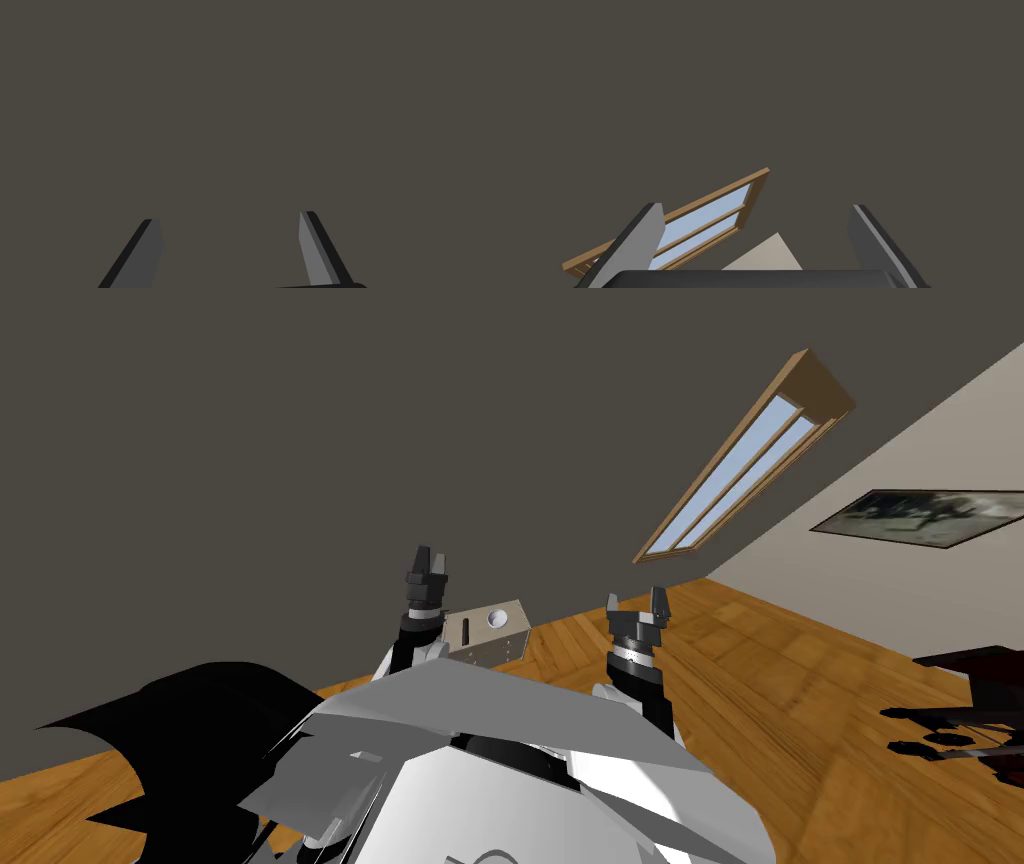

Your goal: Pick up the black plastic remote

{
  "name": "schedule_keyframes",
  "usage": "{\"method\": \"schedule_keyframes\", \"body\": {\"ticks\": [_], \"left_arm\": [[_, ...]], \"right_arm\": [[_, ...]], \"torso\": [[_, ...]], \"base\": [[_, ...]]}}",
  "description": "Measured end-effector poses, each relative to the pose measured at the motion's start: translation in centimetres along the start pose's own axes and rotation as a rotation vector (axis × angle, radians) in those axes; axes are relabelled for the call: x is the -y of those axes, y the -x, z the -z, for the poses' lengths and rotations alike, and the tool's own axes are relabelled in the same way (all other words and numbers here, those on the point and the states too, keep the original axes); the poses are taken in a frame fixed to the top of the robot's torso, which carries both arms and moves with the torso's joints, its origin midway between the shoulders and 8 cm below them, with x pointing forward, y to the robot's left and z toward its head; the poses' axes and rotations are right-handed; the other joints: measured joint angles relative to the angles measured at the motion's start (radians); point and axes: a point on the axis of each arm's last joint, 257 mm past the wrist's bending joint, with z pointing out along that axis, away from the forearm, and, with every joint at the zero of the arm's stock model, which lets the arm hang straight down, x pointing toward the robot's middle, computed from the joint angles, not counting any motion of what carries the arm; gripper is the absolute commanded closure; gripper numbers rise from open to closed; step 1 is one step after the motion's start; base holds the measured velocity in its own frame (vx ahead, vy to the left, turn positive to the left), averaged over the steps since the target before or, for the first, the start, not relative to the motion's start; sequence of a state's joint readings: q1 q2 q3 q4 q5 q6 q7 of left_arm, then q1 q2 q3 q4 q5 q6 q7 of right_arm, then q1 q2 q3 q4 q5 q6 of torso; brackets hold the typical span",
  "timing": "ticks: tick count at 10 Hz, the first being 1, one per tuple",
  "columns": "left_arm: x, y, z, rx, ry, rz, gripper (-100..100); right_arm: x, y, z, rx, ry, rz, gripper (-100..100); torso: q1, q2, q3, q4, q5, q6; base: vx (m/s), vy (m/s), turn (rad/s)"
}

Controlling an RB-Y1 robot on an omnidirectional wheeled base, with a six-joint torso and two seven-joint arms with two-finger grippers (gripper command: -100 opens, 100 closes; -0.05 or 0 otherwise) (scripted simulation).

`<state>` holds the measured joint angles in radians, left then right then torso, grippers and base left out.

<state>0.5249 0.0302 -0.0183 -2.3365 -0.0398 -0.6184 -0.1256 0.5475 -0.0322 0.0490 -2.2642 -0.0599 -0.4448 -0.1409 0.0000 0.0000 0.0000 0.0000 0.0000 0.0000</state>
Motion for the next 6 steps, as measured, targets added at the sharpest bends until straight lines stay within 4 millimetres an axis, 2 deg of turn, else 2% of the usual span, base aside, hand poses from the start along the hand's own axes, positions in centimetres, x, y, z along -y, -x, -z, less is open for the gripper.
{"method": "schedule_keyframes", "body": {"ticks": [3, 6], "left_arm": [[-2.4, -0.7, 1.1, -0.066, 0.069, -0.012, -100], [-5.9, -1.5, 2.6, -0.127, 0.175, -0.022, -100]], "right_arm": [[0.0, 0.0, 0.0, 0.000, 0.000, 0.000, 0], [0.0, 0.0, 0.0, 0.000, 0.000, 0.000, 0]], "torso": [[0.006, 0.004, 0.002, 0.001, 0.001, 0.000], [0.008, 0.005, 0.003, 0.001, 0.002, 0.000]], "base": [[-0.064, 0.082, -0.139], [-0.076, 0.108, -0.248]]}}
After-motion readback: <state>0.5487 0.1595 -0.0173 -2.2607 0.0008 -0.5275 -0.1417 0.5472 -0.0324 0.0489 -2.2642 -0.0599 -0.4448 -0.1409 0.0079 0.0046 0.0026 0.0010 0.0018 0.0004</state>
